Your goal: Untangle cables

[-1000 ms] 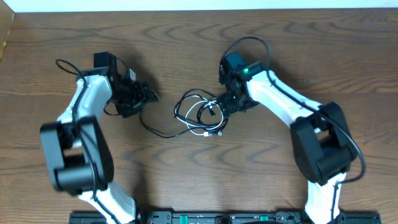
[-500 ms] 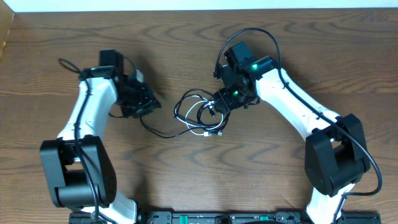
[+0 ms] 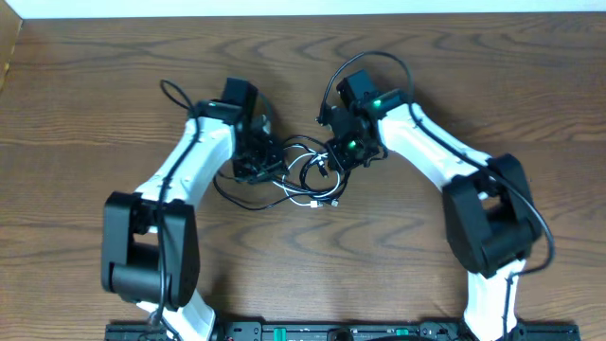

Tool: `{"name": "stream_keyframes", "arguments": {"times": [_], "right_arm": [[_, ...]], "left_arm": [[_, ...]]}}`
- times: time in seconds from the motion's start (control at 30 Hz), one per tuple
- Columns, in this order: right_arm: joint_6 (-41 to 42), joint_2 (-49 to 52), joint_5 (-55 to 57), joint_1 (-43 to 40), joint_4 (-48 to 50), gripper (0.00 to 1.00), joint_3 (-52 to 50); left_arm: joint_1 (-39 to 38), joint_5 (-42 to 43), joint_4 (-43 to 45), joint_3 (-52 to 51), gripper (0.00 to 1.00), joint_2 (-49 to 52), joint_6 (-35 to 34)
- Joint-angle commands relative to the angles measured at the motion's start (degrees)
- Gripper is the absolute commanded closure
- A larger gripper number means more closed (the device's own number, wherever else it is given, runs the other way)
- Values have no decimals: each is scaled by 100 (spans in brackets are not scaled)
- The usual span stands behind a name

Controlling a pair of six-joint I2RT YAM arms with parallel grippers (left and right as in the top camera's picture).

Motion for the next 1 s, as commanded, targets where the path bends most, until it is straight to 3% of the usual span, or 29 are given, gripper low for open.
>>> {"name": "stream_keyframes", "arguments": {"times": [0.0,0.33,0.63,0.77,0.97], "right_arm": [[46,374,-197,-20,22,94,-7],[345,544,367,-122,-7,93,-7],[345,544,365,-120,-11,92,-7],[345,544,367,-120,-15,92,-7],[348,544,431,-120,-37,90,-7]], "left_arm": [[-197,-142,144,-17,68,273,-149],[-332,-916,1598,-17,68,710,-575],[-407,-1510,1910,-17,68,1132,-785],[-400,-1567,2459,-17,69,1543,-861],[-363,-3025,2874,-15,71,1755,-1036]]}}
